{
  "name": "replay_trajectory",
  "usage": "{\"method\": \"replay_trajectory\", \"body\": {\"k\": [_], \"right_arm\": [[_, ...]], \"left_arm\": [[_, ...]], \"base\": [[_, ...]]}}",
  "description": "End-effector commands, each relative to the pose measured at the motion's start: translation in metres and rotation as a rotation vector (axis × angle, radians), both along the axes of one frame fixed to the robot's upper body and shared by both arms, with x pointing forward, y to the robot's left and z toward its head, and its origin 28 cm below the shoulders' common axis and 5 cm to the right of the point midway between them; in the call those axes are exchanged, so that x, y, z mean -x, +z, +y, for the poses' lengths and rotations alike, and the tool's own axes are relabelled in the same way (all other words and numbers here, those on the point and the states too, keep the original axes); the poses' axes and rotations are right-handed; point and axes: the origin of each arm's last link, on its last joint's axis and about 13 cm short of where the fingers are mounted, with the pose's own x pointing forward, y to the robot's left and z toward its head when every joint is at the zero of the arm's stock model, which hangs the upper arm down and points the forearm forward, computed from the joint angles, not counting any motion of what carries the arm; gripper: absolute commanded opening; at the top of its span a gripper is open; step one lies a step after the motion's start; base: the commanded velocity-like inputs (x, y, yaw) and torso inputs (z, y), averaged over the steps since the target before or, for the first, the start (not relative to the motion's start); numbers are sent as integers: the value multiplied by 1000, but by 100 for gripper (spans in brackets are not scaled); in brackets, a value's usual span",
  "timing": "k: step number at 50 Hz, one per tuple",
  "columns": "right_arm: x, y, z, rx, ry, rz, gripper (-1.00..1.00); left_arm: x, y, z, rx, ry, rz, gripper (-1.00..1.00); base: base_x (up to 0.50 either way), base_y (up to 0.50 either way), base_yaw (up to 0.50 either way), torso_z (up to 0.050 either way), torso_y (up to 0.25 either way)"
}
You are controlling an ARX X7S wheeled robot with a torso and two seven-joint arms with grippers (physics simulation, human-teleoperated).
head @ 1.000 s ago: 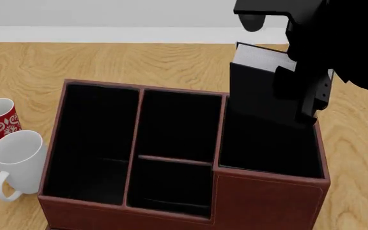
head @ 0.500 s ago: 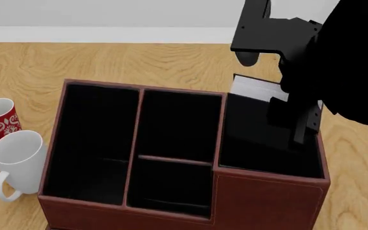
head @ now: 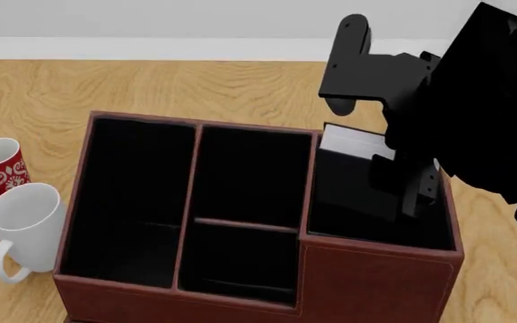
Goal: Pick up the book and place it in the right compartment of the caddy.
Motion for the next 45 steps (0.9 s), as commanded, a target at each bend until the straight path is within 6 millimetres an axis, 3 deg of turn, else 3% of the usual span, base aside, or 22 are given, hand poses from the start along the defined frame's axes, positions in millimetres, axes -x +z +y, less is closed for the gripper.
{"method": "replay_trajectory", "body": {"k": [1,36,37,45], "right_arm": [[-10,-10,3,20,25,-35,-100],[-25,-44,-4,16,-39,-64,-100],[-25,-44,-4,17,-33,-50,100],[-25,-42,-4,21,-37,-56,100]], "left_arm": [[0,0,0,0,0,0,100],[0,0,0,0,0,0,100],[0,0,0,0,0,0,100],[0,0,0,0,0,0,100]], "base": [[0,0,0,0,0],[0,0,0,0,1],[0,0,0,0,0],[0,0,0,0,0]]}}
